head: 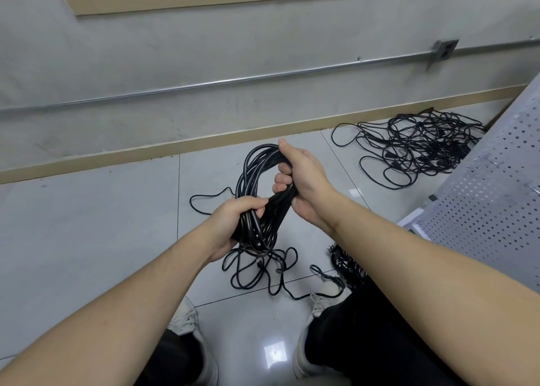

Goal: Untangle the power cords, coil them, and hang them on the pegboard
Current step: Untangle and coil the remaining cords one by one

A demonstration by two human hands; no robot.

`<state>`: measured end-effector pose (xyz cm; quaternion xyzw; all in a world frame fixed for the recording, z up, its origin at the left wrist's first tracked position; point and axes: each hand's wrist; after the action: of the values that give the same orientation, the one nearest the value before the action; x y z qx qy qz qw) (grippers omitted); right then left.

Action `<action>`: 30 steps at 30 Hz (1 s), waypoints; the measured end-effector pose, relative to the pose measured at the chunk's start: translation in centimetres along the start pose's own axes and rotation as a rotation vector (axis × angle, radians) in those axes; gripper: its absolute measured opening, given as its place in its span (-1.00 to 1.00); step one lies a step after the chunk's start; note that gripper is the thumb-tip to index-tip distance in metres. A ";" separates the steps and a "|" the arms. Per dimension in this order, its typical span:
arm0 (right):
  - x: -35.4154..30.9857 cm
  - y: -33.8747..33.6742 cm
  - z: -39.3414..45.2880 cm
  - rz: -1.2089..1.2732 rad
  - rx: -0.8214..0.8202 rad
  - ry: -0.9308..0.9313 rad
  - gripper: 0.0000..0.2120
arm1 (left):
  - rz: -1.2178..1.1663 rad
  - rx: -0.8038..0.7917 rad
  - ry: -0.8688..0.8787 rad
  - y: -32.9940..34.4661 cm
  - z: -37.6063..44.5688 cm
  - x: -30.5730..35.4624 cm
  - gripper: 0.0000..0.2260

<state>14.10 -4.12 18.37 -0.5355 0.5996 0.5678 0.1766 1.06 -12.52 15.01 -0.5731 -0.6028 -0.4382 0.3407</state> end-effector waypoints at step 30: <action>2.8 -3.2 0.4 -0.906 -0.649 0.333 -0.64 | -0.538 0.078 0.255 -1.3 0.6 2.3 -0.69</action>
<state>15.63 -4.30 14.43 -0.8476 0.1257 0.4983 0.1322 -0.41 -11.05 16.69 -0.3198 -0.7018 -0.5577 0.3069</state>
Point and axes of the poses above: each hand's wrist, its own z-axis towards the middle knuckle, its own y-axis out of the palm, x = y × z, and after that the axes turned 3 degrees about -x, right-handed
